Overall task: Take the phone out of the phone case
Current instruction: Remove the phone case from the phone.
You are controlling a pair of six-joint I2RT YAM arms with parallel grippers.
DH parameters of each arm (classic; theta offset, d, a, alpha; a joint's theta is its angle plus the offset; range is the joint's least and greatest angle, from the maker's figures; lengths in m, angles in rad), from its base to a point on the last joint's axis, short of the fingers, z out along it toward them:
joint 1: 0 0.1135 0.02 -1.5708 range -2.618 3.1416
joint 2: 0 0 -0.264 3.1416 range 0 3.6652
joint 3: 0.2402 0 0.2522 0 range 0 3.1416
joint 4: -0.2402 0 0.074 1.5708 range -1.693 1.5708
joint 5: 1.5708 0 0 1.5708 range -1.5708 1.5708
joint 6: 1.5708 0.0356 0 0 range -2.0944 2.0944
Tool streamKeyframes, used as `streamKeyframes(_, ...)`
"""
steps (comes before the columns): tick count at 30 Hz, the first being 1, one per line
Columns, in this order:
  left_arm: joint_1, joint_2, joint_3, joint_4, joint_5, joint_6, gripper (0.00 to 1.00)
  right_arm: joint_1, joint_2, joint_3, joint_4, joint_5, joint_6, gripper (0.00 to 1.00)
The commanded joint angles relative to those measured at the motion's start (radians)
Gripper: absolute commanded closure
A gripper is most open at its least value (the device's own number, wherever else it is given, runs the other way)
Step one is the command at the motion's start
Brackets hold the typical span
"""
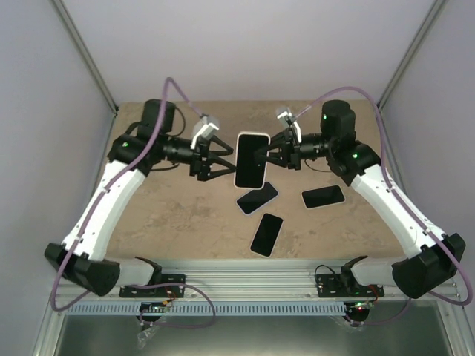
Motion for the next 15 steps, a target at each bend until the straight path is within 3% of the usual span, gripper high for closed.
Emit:
streamKeyframes(1, 0.05, -0.139, -0.089, 0.101, 0.06, -0.04, 0.18, -0.017, -0.023, 0.033, 0.289, -0.037, 0.234, 0.99)
streamKeyframes(5, 0.052, -0.224, -0.175, 0.219, 0.051, -0.127, 0.16, -0.036, -0.008, 0.046, 0.401, -0.029, 0.381, 1.0)
streamKeyframes(9, 0.073, -0.229, -0.182, 0.226, 0.075, -0.175, 0.18, -0.045, -0.008, 0.039, 0.549, -0.019, 0.553, 0.99)
streamKeyframes(15, 0.098, -0.253, -0.264, 0.413, 0.129, -0.359, 0.23, -0.047, -0.023, -0.027, 0.754, -0.038, 0.73, 0.99)
